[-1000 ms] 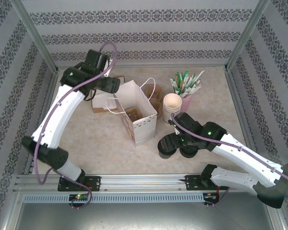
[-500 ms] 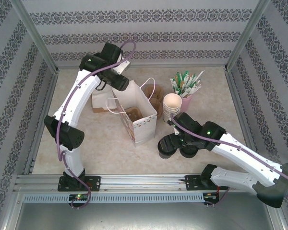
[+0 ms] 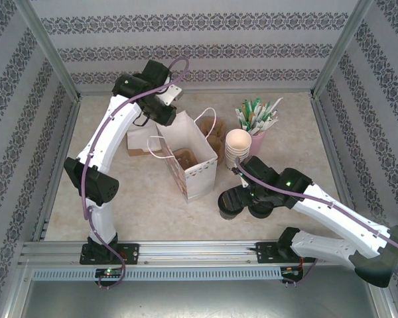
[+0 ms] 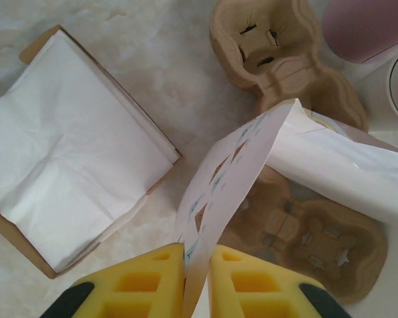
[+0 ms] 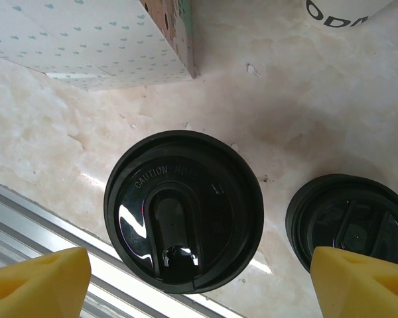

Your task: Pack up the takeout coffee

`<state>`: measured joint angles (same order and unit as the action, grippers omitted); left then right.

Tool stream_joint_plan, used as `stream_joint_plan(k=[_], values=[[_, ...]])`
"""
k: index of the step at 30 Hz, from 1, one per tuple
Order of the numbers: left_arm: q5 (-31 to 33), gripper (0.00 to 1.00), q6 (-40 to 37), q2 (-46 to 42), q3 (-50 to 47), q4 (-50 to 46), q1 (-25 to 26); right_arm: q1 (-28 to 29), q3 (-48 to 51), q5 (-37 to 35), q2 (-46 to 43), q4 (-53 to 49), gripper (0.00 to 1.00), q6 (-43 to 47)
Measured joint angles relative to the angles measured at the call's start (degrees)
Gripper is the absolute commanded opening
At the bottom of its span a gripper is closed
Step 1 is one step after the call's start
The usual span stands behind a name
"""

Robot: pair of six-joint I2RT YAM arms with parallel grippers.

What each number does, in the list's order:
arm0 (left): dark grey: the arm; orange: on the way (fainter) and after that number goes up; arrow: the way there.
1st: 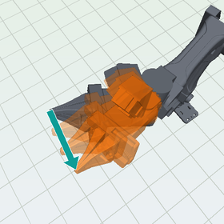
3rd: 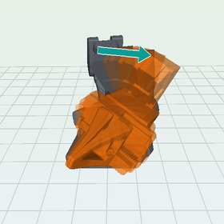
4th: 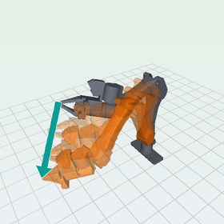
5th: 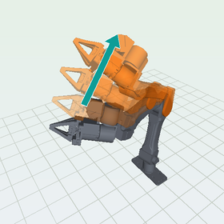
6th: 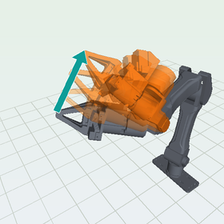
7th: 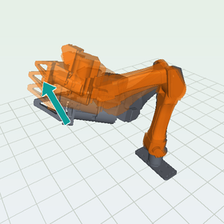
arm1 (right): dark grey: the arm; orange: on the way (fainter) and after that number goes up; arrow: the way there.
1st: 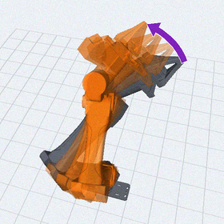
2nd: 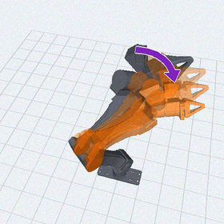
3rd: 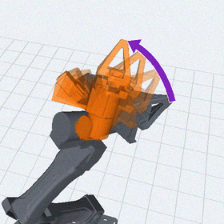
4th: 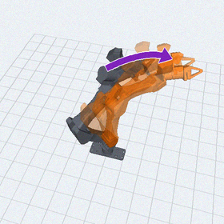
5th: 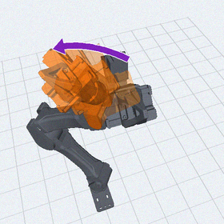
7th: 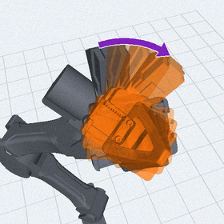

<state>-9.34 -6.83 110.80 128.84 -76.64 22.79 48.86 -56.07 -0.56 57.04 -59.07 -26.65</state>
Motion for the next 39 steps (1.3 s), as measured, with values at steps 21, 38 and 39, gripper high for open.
stream_joint_plan(k=[21, 38, 39], values=[[0.3, 0.00, 15.4, -17.9, -17.4, -3.7, 0.0, 0.6, -1.8, 1.2, -1.9, -0.9, 0.84, 3.1], [4.6, 0.00, 26.8, -36.7, -38.6, -0.2, -0.8, 4.7, -2.8, 0.7, 5.0, -1.1, 0.98, 4.0], [4.6, 0.00, 26.7, -36.5, -38.6, -0.2, -1.3, 4.7, -2.8, 0.4, 5.3, -1.1, 0.98, 4.0]])
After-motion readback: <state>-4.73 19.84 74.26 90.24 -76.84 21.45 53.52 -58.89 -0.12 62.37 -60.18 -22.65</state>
